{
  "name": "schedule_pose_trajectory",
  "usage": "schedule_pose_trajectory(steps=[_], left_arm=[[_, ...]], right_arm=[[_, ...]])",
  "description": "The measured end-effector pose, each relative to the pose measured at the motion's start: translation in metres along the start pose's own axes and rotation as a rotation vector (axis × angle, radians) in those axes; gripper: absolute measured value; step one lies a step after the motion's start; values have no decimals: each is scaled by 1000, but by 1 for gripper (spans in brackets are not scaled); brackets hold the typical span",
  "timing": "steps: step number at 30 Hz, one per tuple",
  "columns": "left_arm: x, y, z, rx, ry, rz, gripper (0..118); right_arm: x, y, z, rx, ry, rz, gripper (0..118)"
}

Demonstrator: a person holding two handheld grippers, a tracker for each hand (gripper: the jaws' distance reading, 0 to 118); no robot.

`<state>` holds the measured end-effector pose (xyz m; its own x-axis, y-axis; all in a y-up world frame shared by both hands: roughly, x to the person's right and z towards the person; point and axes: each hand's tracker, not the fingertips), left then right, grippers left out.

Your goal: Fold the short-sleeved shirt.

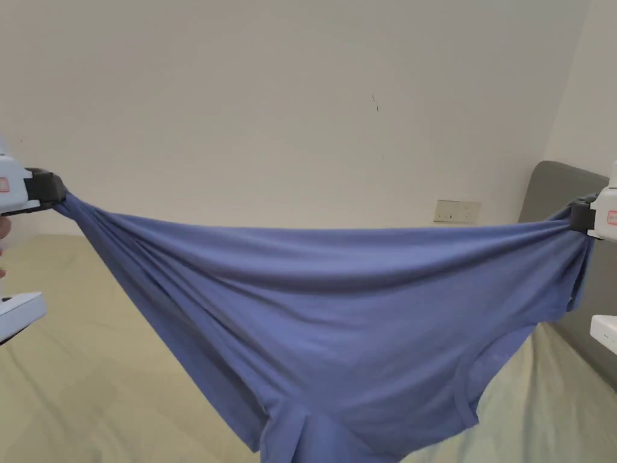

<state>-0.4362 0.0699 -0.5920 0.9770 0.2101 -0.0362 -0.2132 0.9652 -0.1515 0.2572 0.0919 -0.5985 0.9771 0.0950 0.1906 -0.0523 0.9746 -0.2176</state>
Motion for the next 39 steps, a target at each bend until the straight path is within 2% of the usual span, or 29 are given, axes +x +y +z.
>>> schedule_pose_trajectory(steps=[1, 4, 10, 14, 15, 17, 21, 23, 28, 31, 32, 39], left_arm=[[4, 9, -7, 10, -1, -3, 4], [13, 27, -17, 55, -11, -14, 4], [11, 17, -8, 85, -31, -43, 4], [-7, -40, 19, 42, -129, -22, 4], [-11, -59, 28, 21, -145, -39, 4], [-18, -106, 45, 11, -134, -62, 4], [-30, -211, 81, -166, -160, -53, 4], [-38, -261, 97, -249, -188, -36, 4], [-55, -342, 134, -397, -124, 49, 4], [-72, -365, 152, -425, -117, 145, 4], [-76, -368, 158, -422, -106, 136, 4], [-94, -376, 177, -450, -97, 188, 4]], right_arm=[[1, 8, -8, 18, -4, -30, 4], [0, 23, -22, 55, -24, -52, 4], [8, 9, -16, 94, 49, -80, 4], [8, -54, 14, 71, 93, -53, 4], [8, -75, 22, 24, 92, -50, 4], [11, -127, 40, -26, 160, -59, 4], [11, -233, 72, -196, 155, -58, 4], [13, -287, 88, -279, 172, -69, 4], [30, -388, 117, -448, 147, -144, 4], [39, -422, 140, -501, 144, -202, 4], [42, -430, 143, -512, 142, -209, 4], [37, -446, 163, -528, 136, -201, 4]])
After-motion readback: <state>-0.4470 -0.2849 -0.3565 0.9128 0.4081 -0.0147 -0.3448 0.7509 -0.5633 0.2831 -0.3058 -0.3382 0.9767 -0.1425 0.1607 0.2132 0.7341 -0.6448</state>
